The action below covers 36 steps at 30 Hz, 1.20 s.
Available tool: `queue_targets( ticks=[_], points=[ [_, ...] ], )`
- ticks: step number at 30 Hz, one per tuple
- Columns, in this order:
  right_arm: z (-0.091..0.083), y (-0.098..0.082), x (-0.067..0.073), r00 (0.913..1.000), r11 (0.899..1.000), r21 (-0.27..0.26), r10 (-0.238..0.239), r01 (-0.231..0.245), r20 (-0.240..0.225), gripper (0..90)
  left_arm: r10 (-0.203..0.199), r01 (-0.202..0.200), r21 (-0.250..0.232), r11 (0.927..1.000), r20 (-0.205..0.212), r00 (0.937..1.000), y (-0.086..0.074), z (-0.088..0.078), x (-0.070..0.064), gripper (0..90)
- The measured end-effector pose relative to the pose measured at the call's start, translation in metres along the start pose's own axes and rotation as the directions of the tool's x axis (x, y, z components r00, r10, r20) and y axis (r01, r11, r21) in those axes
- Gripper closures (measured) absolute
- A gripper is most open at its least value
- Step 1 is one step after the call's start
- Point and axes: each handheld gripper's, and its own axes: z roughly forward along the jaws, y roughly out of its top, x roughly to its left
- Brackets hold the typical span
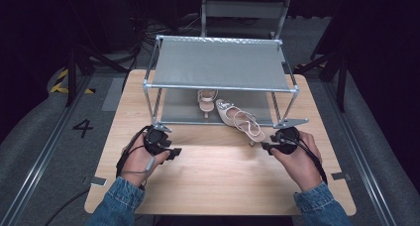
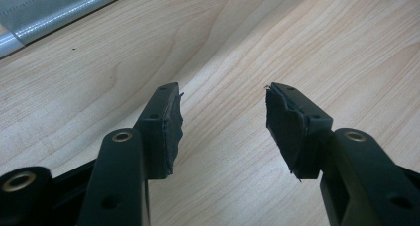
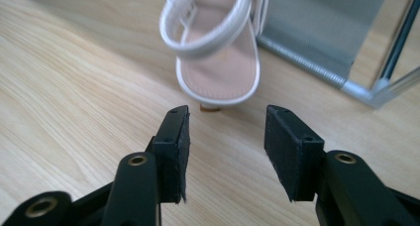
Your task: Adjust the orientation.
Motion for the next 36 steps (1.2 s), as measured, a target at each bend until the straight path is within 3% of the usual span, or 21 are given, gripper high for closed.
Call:
queue_targets(
  ticks=[9, 13, 16, 20, 25, 36],
  points=[
    [0.033, -0.01, -0.007, 0.9997, 1.0, 0.031, 0.0, 0.001, -0.026, 53.8, -0.001, 0.001, 0.003, 1.0, -0.001, 1.0, -0.001, 0.0, 0.002, 48.0],
    [0.048, -0.01, -0.004, 0.9977, 1.0, 0.015, -0.013, 0.014, -0.067, 56.1, -0.008, 0.008, 0.003, 1.0, -0.002, 1.0, -0.002, 0.001, 0.002, 48.0],
    [0.057, -0.008, -0.002, 0.9971, 1.0, -0.004, -0.026, 0.026, -0.071, 58.5, -0.007, 0.007, 0.004, 1.0, -0.001, 1.0, -0.002, 0.0, 0.002, 48.0],
    [0.067, -0.006, -0.001, 0.9964, 1.0, -0.017, 0.01, -0.012, -0.084, 64.3, -0.005, 0.005, 0.001, 1.0, -0.004, 1.0, -0.003, 0.0, 0.003, 47.9],
    [0.07, -0.004, 0.006, 0.9909, 0.998, -0.027, 0.044, -0.048, -0.128, 76.8, -0.01, 0.01, 0.001, 1.0, -0.004, 0.9999, -0.003, -0.001, 0.003, 47.8],
    [0.071, 0.013, 0.021, 0.9878, 0.996, -0.079, 0.029, -0.041, -0.153, 79.3, -0.01, 0.01, 0.003, 0.9999, -0.005, 0.9999, -0.004, -0.001, 0.004, 47.8]
  ],
)
